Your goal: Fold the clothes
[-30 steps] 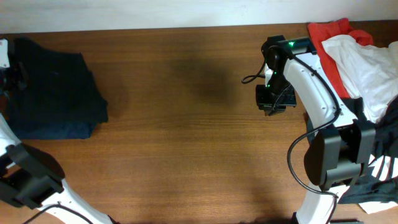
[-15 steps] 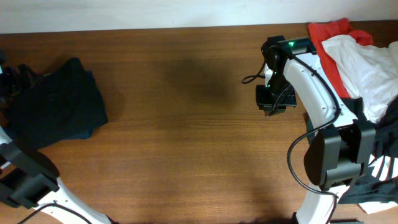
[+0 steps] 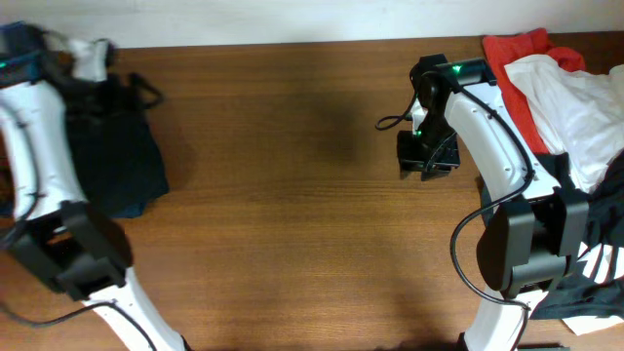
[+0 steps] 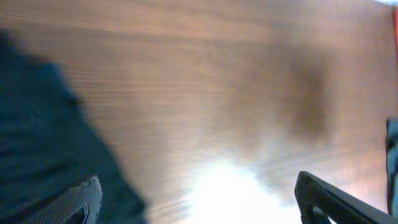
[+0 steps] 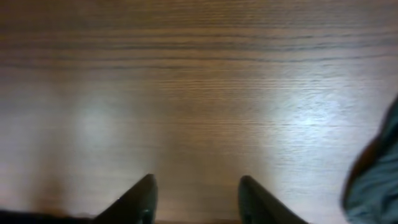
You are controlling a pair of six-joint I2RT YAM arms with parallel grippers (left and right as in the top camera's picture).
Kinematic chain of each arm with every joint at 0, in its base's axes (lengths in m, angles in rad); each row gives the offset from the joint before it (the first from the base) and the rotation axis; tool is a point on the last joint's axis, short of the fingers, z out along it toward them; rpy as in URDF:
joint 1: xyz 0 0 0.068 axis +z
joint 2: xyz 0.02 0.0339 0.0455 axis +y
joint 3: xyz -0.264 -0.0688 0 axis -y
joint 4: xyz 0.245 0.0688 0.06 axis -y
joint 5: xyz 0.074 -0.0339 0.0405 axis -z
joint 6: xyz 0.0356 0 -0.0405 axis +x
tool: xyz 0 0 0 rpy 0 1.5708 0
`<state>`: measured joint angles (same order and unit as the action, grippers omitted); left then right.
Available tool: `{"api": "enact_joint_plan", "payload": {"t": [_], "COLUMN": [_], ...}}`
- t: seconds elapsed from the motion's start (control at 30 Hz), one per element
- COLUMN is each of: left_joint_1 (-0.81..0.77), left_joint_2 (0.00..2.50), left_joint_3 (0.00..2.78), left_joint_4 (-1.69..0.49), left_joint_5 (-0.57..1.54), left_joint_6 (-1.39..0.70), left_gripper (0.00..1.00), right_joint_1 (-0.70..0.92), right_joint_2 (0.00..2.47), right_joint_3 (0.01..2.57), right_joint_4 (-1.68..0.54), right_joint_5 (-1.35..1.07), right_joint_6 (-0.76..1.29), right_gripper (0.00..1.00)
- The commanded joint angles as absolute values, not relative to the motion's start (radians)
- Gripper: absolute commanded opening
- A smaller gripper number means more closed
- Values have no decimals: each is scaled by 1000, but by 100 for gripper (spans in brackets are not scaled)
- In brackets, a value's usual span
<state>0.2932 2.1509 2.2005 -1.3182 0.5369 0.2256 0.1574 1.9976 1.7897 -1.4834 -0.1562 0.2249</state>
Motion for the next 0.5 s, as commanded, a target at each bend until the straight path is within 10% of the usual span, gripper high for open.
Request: {"api": "enact_joint_plan", "payload": {"t": [0.0,0.2,0.47], "left_joint_1": [133,-97,-141], "left_joint_2": [2153,2189,2181], "left_joint_3": [2206,2206,2178], "left_joint_4": [-1357,-1567,-1689], "left_joint_5": [423,250,183], "left_joint_6": [162,149,36], "left_gripper": [99,99,99], "right_joint_1": [156,156,156], "right_joint_2": [1991,1991,1990], "right_joint_3": [1806,1806,1804], "right_joint_4": [-1485,-1575,-1699], "right_joint_5": [-245,-255,-256], "right_joint_6": [152,84,64], "right_gripper": [67,99,99]}}
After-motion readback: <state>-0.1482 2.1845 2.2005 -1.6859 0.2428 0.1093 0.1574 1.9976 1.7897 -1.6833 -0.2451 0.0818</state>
